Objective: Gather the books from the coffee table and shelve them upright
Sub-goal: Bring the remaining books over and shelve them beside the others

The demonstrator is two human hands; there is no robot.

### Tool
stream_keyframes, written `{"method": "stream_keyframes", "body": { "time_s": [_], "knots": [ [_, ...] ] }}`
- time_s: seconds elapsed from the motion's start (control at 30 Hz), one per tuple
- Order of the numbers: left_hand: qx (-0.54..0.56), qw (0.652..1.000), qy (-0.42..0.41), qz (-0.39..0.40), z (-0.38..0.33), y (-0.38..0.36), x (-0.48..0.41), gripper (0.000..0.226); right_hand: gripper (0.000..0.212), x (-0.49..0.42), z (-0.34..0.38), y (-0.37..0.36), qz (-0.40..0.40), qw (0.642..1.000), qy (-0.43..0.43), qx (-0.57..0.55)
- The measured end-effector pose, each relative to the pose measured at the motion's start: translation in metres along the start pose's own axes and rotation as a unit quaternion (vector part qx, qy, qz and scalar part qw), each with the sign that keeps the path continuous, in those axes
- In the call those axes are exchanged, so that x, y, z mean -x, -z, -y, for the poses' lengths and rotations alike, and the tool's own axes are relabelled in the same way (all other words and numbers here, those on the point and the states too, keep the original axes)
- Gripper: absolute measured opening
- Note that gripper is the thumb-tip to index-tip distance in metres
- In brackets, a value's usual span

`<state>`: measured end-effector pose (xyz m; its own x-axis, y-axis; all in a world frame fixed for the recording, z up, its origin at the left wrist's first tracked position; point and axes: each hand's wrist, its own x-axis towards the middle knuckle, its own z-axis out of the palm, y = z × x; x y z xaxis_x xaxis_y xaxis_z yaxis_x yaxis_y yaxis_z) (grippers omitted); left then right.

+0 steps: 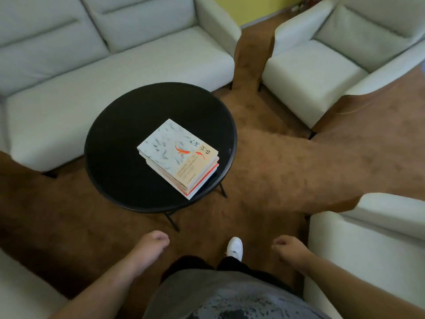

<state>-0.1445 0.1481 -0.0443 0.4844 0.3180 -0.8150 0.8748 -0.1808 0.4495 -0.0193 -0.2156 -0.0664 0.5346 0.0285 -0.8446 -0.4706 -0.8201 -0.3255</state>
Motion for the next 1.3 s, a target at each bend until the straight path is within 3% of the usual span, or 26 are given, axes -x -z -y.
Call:
{"method": "stream_keyframes", "body": {
  "time_s": [0.2, 0.3, 0.57, 0.73, 0.93, 1.0, 1.1, 1.3],
  "knots": [
    [0.068, 0.997, 0.001, -0.025, -0.038, -0.012, -0.009, 0.014, 0.007, -0.036, 0.039, 0.057, 0.003, 0.998, 0.037, 0.053],
    [0.132, 0.990, 0.012, -0.050, -0.054, -0.011, -0.012, 0.027, 0.006, -0.051, 0.072, 0.075, 0.029, 0.996, 0.051, 0.062],
    [0.317, 0.936, 0.032, -0.147, -0.111, 0.012, -0.048, 0.046, 0.007, -0.073, 0.214, 0.081, 0.070, 0.981, 0.171, 0.058],
    [0.396, 0.908, 0.071, -0.114, -0.134, 0.028, -0.075, 0.068, 0.058, -0.087, 0.303, 0.056, 0.082, 0.969, 0.205, 0.110],
    [0.414, 0.903, 0.105, -0.046, -0.137, 0.042, -0.092, 0.054, 0.079, -0.105, 0.364, 0.032, 0.161, 0.969, 0.153, 0.112],
    [0.419, 0.902, 0.104, -0.023, -0.144, 0.042, -0.091, 0.045, 0.072, -0.105, 0.371, 0.029, 0.215, 0.969, 0.099, 0.074],
    [0.463, 0.879, 0.107, -0.028, -0.155, 0.038, -0.088, 0.033, 0.037, -0.097, 0.368, 0.027, 0.292, 0.954, 0.056, 0.042],
    [0.540, 0.834, 0.106, -0.039, -0.153, 0.025, -0.089, 0.052, 0.043, -0.102, 0.366, 0.030, 0.341, 0.938, 0.039, 0.048]
  ]
}}
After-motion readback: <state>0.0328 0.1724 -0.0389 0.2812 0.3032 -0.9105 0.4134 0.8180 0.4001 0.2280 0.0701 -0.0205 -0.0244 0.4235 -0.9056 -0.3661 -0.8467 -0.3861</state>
